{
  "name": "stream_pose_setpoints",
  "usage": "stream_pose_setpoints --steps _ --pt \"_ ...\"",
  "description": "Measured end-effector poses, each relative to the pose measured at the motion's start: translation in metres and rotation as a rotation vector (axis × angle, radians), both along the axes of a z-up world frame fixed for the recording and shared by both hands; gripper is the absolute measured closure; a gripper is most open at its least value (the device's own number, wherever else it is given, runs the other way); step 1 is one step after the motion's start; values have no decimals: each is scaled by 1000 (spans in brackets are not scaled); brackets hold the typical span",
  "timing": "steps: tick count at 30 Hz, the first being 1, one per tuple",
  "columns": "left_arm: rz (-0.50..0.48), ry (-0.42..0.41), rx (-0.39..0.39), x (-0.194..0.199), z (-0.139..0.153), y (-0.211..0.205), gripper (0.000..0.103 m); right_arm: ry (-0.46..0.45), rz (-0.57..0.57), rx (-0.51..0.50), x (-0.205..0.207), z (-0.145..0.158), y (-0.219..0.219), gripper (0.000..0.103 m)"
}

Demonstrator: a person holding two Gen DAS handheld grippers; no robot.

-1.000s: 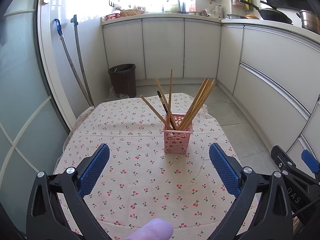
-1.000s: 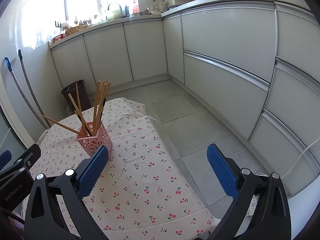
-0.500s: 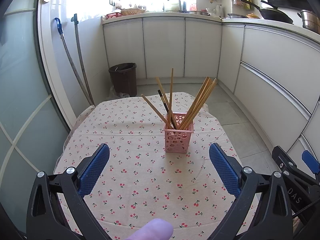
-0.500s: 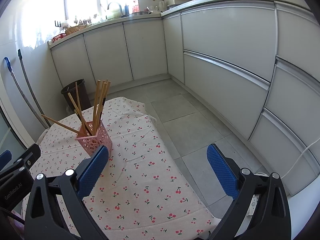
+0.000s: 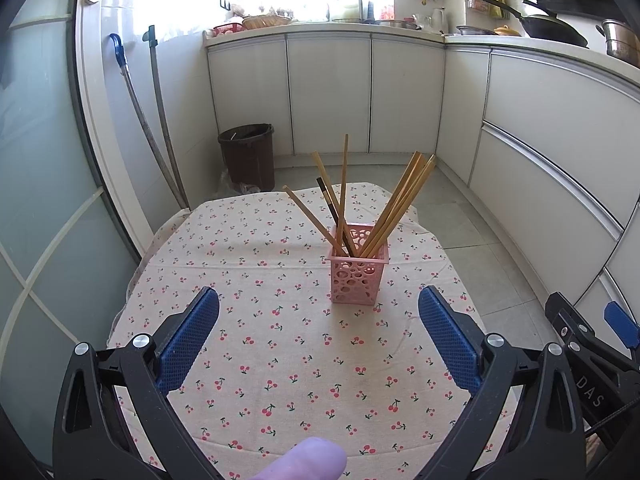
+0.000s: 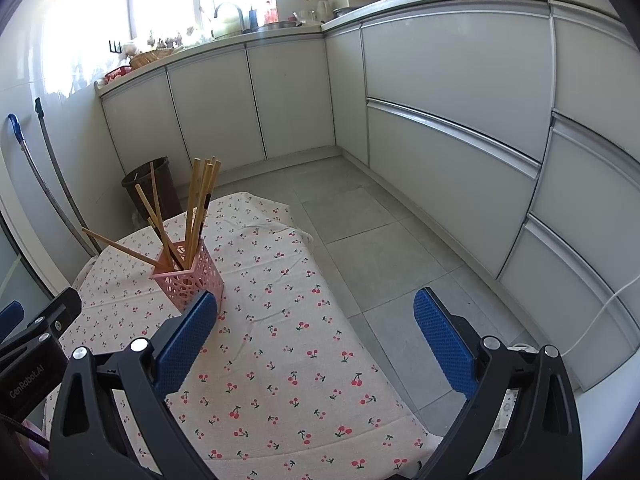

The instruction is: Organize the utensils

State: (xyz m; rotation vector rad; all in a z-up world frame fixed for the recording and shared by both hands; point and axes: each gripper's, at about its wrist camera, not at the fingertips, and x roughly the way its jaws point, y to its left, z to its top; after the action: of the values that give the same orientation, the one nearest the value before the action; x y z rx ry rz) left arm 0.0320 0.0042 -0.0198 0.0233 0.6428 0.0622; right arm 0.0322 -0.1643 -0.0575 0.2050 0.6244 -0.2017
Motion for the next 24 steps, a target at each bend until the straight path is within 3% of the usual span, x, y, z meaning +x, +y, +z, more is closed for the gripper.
stream_pose_setpoints --steps 24 --pt "10 14 2 2 -1 1 7 7 -1 -2 1 -3 -1 7"
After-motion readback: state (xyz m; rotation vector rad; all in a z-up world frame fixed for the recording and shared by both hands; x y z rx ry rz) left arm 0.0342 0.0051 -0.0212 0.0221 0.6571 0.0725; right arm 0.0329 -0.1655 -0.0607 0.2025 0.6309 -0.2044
